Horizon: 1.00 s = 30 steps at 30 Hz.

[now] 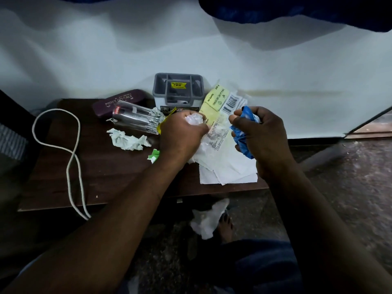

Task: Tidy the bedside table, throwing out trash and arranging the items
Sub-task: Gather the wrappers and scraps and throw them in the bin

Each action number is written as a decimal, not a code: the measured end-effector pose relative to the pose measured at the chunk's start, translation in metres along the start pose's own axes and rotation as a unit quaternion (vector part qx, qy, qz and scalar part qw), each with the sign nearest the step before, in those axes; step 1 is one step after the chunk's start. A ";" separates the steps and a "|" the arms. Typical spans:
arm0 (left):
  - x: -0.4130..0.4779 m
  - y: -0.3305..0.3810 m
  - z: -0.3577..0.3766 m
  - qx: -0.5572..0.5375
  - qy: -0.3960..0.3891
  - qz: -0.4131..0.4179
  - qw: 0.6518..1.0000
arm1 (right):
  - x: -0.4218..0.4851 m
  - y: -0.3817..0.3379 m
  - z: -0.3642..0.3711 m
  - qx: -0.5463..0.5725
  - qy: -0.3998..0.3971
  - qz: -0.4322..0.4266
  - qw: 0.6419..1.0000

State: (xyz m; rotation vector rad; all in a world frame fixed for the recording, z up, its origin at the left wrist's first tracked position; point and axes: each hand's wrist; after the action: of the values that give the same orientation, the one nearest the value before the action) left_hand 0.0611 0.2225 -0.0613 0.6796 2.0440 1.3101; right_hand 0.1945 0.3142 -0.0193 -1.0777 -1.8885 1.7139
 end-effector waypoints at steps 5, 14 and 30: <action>-0.004 0.006 -0.010 -0.018 0.023 0.025 0.999 | 0.001 0.001 0.008 -0.003 -0.008 0.000 1.000; -0.015 0.013 -0.031 -0.080 -0.030 0.005 0.996 | 0.000 -0.003 0.027 -0.016 -0.004 -0.010 1.000; -0.053 0.009 -0.067 -0.115 -0.131 0.041 0.984 | -0.022 -0.007 0.089 0.224 -0.139 -0.010 0.965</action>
State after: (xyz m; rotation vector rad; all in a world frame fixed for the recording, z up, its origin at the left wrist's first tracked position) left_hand 0.0498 0.1479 -0.0201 0.7907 1.6418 1.3966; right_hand 0.1427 0.2382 -0.0254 -0.6689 -1.5287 2.2314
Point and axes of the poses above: each hand's wrist, its own x-axis towards the middle knuckle, its own z-axis out of the palm, y = z × x, and after that the axes turned 15 degrees about -y, right-handed
